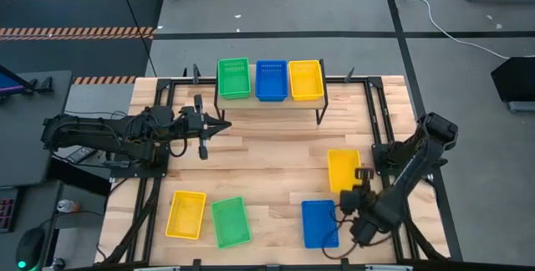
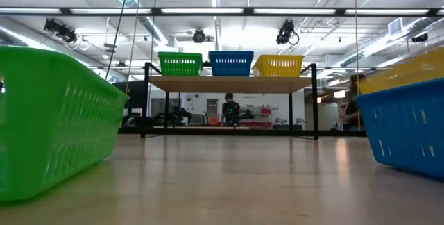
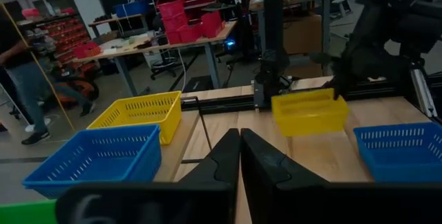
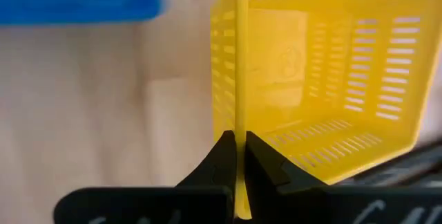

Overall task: Stack baskets on shelf by color
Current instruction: Stack the right yellow bin on top of the yellow bin on the shelf

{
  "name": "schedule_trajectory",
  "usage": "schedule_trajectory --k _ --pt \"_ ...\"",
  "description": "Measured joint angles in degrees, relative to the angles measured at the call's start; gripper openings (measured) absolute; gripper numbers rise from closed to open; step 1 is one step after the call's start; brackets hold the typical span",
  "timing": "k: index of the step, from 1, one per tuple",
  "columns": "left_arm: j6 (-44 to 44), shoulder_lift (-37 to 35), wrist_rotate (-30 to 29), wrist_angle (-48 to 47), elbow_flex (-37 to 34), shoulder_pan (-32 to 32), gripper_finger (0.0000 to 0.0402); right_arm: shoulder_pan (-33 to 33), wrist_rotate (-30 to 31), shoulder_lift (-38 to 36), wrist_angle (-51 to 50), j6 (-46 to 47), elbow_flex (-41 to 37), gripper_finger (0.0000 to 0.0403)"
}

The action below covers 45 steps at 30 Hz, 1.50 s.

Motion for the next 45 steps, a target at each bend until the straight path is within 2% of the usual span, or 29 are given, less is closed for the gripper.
schedule_trajectory --k 8,18,27,32,37,40,45 --pt "0.02 0.0 -0.01 0.01 0.0 0.0 0.0019 -10.16 9.98 -1.61 -8.98 -8.75 5.12 0.0018" --pt "0.07 0.0 0.0 0.0 0.0 0.0 0.0024 -21.9 20.34 -5.38 -11.36 -26.05 15.59 0.0019" --pt "0.07 0.0 -0.01 0.0 -0.02 0.02 0.0017 -36.08 20.33 -8.03 -11.1 -44.72 25.01 0.0019" --pt "0.07 0.0 0.01 -0.02 -0.02 0.0 0.0022 -44.6 19.58 -8.2 -7.11 -56.64 28.73 0.002" --pt "0.04 0.0 -0.01 -0.02 -0.02 0.02 0.0023 -52.68 14.7 -8.2 0.84 -67.34 29.78 0.002" --pt "0.03 0.0 -0.01 -0.05 -0.04 0.01 0.0019 -57.06 11.3 -8.03 3.55 -71.06 29.81 0.002" --pt "-0.35 0.02 0.01 -0.55 -0.07 0.0 0.0017 -62.69 9.25 -7.76 4.14 -74.7 29.81 0.002"
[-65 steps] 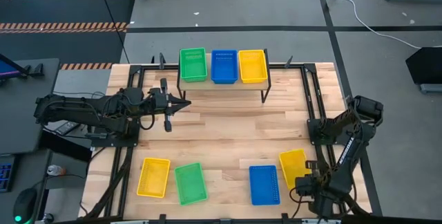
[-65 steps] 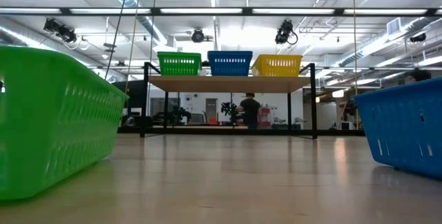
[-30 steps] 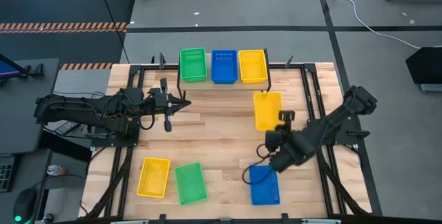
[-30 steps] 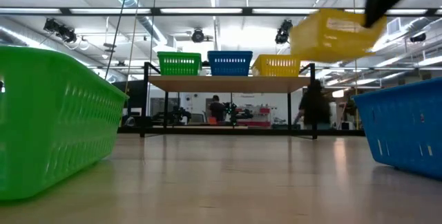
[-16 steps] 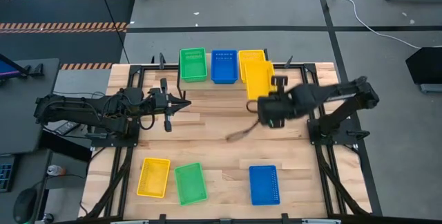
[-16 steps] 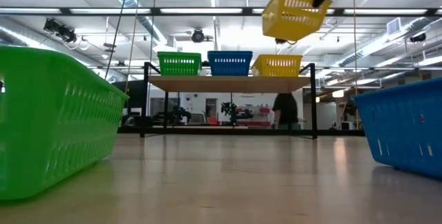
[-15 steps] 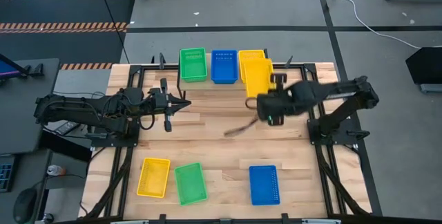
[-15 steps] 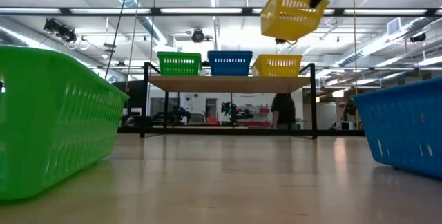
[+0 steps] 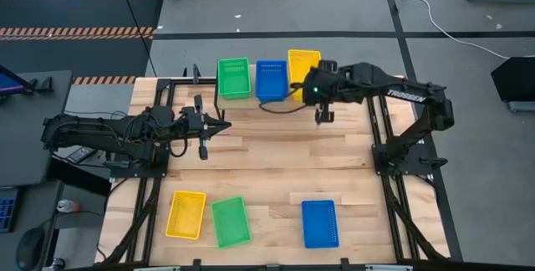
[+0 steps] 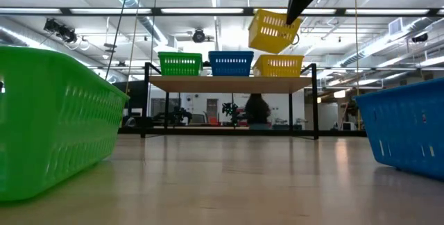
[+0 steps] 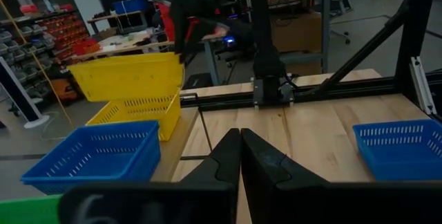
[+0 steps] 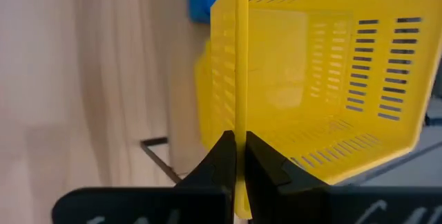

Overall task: Stack baskets on shelf by color
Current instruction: Stack the right yellow bin on top of the yellow bin on the shelf

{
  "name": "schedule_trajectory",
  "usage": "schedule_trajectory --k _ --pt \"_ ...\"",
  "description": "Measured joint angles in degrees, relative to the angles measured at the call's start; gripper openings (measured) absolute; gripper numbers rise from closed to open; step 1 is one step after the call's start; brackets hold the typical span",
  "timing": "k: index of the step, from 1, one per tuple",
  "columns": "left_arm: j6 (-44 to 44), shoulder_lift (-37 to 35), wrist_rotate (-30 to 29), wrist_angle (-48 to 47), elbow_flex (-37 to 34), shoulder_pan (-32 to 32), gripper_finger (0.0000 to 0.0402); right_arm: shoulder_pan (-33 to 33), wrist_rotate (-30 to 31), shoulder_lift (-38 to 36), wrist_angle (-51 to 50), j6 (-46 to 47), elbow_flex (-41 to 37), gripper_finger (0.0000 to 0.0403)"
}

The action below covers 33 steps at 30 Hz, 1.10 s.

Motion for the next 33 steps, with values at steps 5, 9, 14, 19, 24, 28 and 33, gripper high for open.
schedule_trajectory --k 5,9,14,19,24,28,33 --pt "-0.02 -0.01 -0.02 -0.01 0.0 0.02 0.0023 -4.79 -3.66 0.0 0.21 -1.68 0.0 0.002" --pt "-0.05 -0.01 -0.02 -0.05 0.0 0.0 0.0023 -6.68 -7.26 0.0 2.69 -3.13 -0.8 0.0021" --pt "-0.09 0.0 -0.01 -0.3 0.0 0.0 0.0017 -7.52 -7.22 -0.02 5.36 -4.25 -2.59 0.0021" --pt "-0.09 0.0 -0.02 -0.3 0.0 0.02 0.002 -8.47 -7.24 0.0 5.28 -4.25 -4.79 0.0021" --pt "-0.09 0.0 -0.02 -0.3 0.0 0.01 0.0024 -8.67 -6.97 0.0 5.43 -4.23 -5.11 0.0021" --pt "-0.09 0.0 -0.02 -0.3 0.0 0.02 0.002 -8.65 -6.72 0.02 4.9 -3.96 -5.11 0.0021" --pt "-0.13 -0.01 -0.02 -0.29 0.0 0.02 0.0017 -8.64 -6.57 0.02 3.8 -3.38 -5.11 0.0021"
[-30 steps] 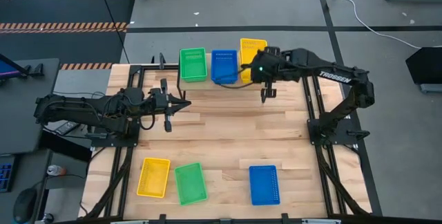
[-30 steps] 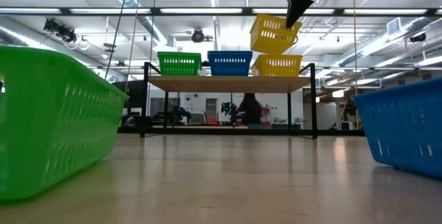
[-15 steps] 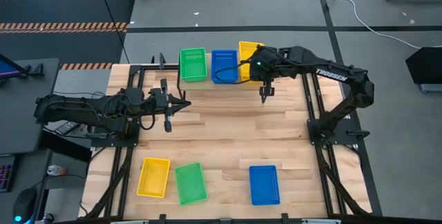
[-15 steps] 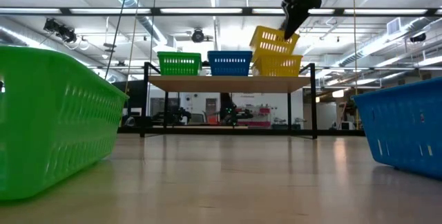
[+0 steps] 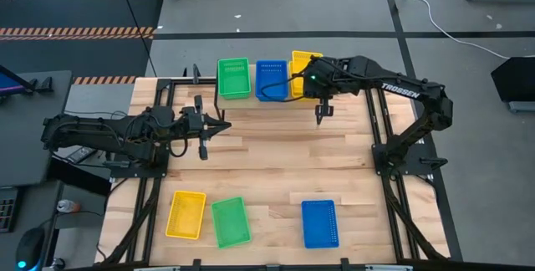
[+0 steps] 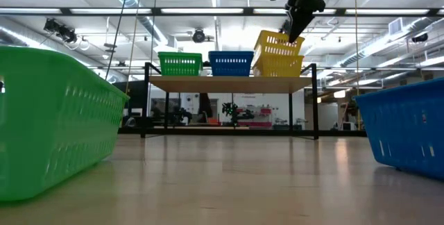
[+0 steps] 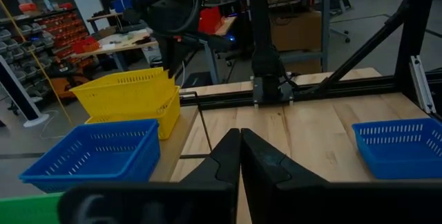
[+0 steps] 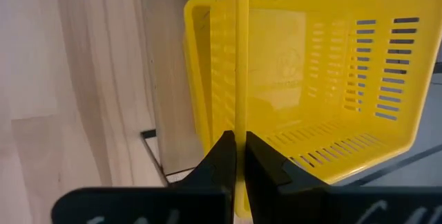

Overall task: Stack baskets on shelf by color
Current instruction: Stack the right yellow bin on top of the yellow bin on the shelf

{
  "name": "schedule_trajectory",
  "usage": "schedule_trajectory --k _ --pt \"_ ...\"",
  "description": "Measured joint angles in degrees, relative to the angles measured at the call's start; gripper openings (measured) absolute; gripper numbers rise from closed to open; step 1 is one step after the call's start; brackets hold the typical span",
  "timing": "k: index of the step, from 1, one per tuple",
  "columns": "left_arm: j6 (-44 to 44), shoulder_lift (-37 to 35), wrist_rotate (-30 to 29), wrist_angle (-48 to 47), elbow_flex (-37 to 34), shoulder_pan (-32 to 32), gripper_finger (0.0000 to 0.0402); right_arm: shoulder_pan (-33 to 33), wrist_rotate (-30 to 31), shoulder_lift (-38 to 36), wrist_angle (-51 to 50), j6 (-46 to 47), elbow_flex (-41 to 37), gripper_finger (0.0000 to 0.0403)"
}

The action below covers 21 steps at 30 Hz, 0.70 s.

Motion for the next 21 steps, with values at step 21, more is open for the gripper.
schedule_trajectory --k 21 --pt "0.0 -0.02 0.0 0.05 0.0 -0.02 0.0022 0.12 -2.57 0.0 -1.46 4.32 0.02 0.0049"
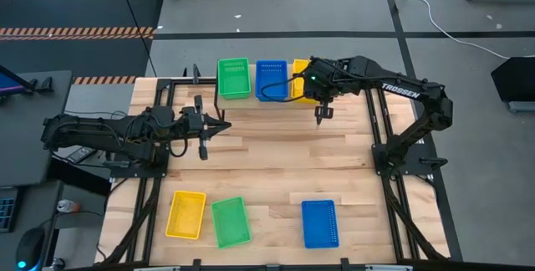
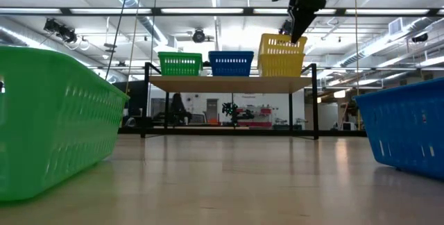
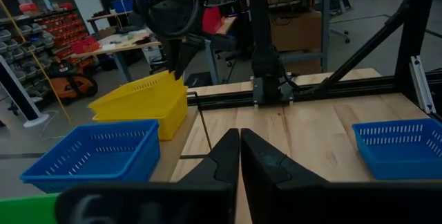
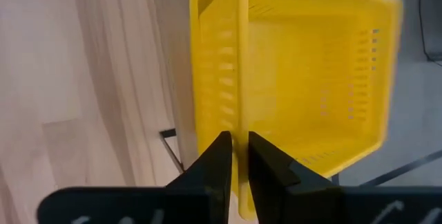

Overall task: Stack baskets on shelf by color
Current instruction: Stack the right yellow bin on top of the yellow bin on the shelf, then stack the blue bin on top of the blue bin on the shelf

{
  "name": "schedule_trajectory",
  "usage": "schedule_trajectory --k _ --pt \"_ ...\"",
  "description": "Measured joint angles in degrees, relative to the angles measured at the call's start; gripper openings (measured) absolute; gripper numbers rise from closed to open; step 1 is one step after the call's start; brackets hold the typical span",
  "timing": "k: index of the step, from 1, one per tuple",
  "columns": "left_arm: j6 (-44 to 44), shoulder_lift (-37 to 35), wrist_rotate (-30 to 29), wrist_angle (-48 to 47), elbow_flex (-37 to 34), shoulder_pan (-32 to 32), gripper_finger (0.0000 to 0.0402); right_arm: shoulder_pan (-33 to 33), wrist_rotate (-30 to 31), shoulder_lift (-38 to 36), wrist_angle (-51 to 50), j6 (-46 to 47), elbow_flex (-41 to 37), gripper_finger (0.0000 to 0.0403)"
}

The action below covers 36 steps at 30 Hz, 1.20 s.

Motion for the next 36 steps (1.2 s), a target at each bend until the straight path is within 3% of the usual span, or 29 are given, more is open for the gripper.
schedule_trajectory --k 13,21,24,27,36 --pt "-0.19 0.02 0.0 0.02 0.0 0.01 0.0022 0.0 0.14 0.0 0.57 2.71 0.02 0.0137" --pt "-1.56 0.02 0.02 -0.35 0.0 0.0 0.0021 0.56 -2.84 0.0 0.42 4.11 0.02 0.0144" --pt "-3.23 0.02 0.02 -1.85 0.02 0.0 0.0019 1.68 -7.94 0.0 0.51 7.13 0.02 0.0143" --pt "-4.09 0.02 0.02 -2.95 0.02 0.02 0.002 4.85 -12.06 0.0 0.27 10.39 0.02 0.0143" --pt "-4.79 0.02 0.02 -2.95 0.02 0.0 0.0024 20.54 -11.76 -0.08 -3.33 21.27 -2.25 0.0143"
